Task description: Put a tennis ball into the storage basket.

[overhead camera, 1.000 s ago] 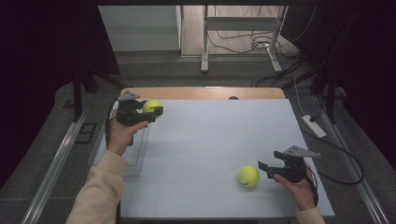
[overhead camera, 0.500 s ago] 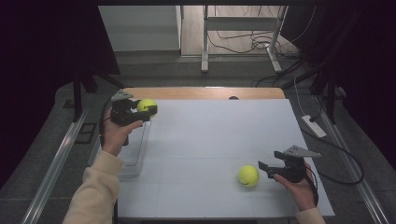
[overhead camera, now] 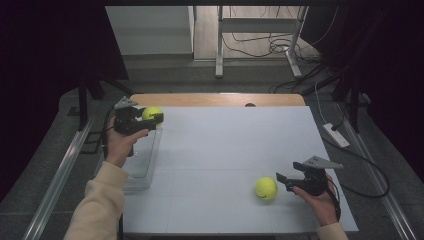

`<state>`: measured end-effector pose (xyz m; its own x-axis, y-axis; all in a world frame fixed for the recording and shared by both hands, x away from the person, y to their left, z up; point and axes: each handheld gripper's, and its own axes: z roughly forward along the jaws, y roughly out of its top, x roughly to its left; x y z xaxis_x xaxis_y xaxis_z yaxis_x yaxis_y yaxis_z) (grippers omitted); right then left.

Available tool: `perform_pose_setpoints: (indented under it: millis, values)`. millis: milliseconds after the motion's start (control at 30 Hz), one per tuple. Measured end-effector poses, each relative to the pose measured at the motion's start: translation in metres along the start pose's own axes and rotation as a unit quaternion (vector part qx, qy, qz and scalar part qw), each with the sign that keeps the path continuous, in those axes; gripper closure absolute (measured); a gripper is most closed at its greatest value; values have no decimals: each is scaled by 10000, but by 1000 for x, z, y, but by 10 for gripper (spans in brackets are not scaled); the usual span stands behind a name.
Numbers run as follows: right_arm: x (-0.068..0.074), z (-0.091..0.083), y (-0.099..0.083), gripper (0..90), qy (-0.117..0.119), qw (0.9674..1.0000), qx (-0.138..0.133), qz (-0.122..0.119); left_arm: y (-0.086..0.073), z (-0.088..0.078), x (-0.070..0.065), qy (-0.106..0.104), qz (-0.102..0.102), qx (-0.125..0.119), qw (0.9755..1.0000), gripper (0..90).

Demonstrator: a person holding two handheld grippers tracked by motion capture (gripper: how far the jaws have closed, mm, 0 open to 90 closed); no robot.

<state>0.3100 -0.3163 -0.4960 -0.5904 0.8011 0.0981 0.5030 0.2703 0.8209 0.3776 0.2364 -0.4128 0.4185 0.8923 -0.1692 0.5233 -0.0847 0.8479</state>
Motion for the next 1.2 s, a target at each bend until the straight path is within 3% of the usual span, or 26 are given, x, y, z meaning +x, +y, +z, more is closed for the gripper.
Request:
perform_pose_setpoints:
  millis: [467, 1200]
  values:
    - [0, 1, 0, 153, 4, 10000, 15, -7, -5, -9, 21, 281, -138, -11, 9995, 271]
    - [1, 1, 0, 153, -1, 10000, 21, -12, -7, -16, 42, 648, -231, -60, 9976, 271]
